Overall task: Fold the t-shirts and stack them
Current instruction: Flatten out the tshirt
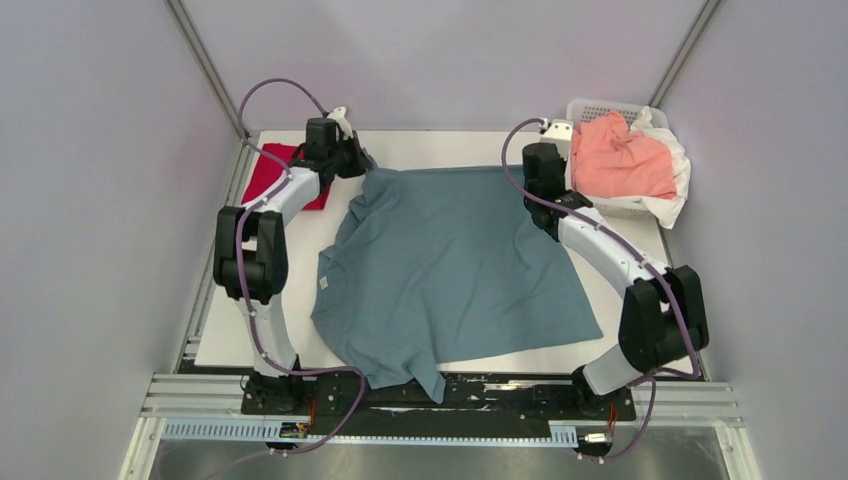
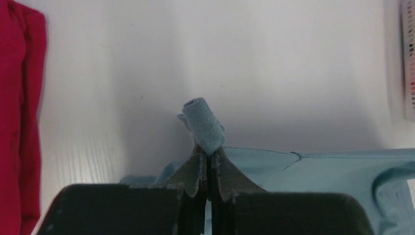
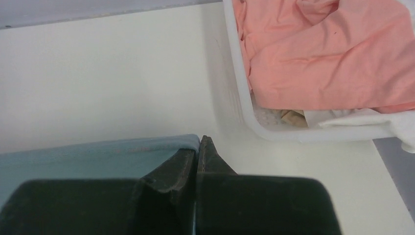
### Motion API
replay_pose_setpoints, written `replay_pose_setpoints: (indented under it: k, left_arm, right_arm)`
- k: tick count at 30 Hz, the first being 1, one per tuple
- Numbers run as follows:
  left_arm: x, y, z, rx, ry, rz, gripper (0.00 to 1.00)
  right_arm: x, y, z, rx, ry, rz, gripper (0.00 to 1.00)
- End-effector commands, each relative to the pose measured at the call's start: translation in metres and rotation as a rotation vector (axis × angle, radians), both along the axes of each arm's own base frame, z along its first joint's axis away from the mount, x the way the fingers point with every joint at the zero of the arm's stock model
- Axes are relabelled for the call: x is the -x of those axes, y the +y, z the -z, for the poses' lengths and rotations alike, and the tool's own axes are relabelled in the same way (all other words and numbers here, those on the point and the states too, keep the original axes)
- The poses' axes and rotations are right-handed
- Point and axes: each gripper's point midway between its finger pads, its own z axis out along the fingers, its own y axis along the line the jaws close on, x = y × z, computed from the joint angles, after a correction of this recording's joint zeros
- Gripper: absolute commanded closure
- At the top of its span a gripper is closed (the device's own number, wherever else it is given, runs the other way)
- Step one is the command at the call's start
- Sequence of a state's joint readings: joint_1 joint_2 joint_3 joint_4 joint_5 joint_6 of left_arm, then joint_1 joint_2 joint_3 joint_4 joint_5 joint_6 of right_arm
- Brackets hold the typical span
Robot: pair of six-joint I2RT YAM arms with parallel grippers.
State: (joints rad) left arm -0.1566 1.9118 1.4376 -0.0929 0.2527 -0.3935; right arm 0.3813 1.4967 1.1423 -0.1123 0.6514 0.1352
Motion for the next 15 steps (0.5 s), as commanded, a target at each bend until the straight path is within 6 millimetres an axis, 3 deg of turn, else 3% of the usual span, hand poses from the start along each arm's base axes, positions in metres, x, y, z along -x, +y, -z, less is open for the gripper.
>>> replay_pose_setpoints:
  k: [1, 3, 6, 7, 8, 9, 10, 11, 12, 13, 14, 15]
  left_arm:
    - [-0.036, 0.001, -0.014, -0.002, -0.067, -0.011, 1.00]
    - [-0.048, 0.000, -0.001, -0.010, -0.054, -0.016, 1.00]
    - [-0.069, 0.003, -0.009, -0.031, -0.114, -0.027, 1.00]
    - [-0.075, 0.002, -0.001, -0.038, -0.112, -0.025, 1.00]
    - [-0.084, 0.002, -0.013, -0.043, -0.151, -0.027, 1.00]
    - [-0.090, 0.003, -0.004, -0.050, -0.144, -0.031, 1.00]
    - [-0.101, 0.004, -0.017, -0.056, -0.174, -0.049, 1.00]
    - [-0.105, 0.005, -0.002, -0.067, -0.143, -0.059, 1.00]
    - [-0.119, 0.010, -0.019, -0.087, -0.185, -0.103, 1.00]
    - [-0.123, 0.014, 0.000, -0.116, -0.137, -0.137, 1.00]
    - [-0.137, 0.024, -0.019, -0.147, -0.175, -0.233, 0.96]
    - [-0.139, 0.031, 0.000, -0.192, -0.131, -0.280, 0.90]
  right_arm:
    - [-0.037, -0.015, -0.006, -0.057, -0.061, 0.068, 1.00]
    - [-0.051, -0.021, 0.003, -0.042, -0.048, 0.087, 1.00]
    - [-0.073, -0.024, 0.019, 0.000, -0.015, 0.076, 1.00]
    - [-0.082, -0.022, 0.022, 0.019, -0.014, 0.064, 1.00]
    - [-0.090, -0.020, 0.025, 0.034, -0.014, 0.053, 1.00]
    - [-0.097, -0.019, 0.030, 0.047, -0.007, 0.048, 1.00]
    - [-0.104, -0.018, 0.034, 0.058, -0.001, 0.039, 1.00]
    - [-0.112, -0.016, 0.039, 0.067, 0.007, 0.026, 1.00]
    - [-0.121, -0.014, 0.040, 0.068, 0.002, 0.018, 1.00]
    - [-0.128, -0.014, 0.044, 0.074, 0.005, 0.016, 0.99]
    - [-0.135, -0.014, 0.053, 0.082, 0.017, 0.022, 0.97]
    - [-0.140, -0.015, 0.055, 0.088, 0.014, 0.039, 0.96]
